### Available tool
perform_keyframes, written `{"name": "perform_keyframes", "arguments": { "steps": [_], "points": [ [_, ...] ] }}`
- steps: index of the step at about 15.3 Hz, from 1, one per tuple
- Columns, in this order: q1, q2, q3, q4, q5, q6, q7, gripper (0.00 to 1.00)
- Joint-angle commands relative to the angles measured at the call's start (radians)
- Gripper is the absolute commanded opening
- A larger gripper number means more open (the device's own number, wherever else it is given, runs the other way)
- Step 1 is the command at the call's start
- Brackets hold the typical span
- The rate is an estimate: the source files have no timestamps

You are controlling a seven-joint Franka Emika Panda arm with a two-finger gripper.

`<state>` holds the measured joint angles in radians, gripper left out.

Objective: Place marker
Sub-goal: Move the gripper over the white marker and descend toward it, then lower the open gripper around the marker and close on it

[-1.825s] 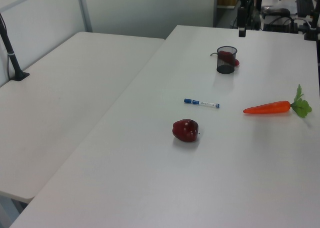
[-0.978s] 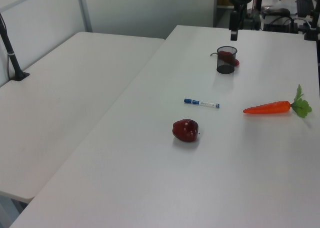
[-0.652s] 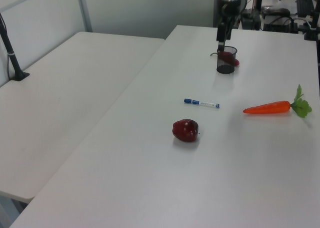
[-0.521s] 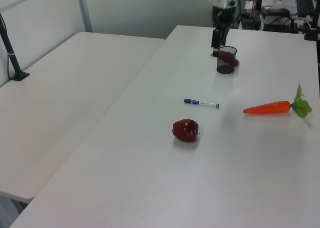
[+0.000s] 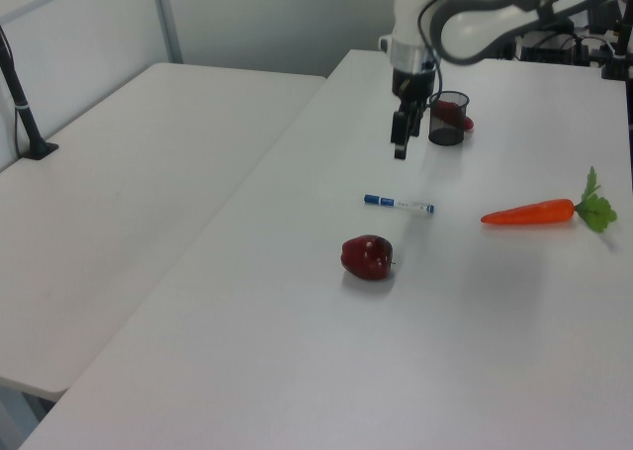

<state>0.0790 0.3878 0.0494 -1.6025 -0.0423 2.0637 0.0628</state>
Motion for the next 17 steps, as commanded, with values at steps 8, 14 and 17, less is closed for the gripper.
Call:
{"name": "perform_keyframes", "arguments": {
  "steps": [8,14,17],
  "points": [
    [0.024,0.148,-0.008,0.006,-0.01,0.217,0.061,0.97],
    [0.025,0.178,-0.006,0.006,-0.028,0.251,0.061,0.7],
    [0.025,0.181,-0.006,0.001,-0.027,0.283,0.061,0.48]
  ]
}}
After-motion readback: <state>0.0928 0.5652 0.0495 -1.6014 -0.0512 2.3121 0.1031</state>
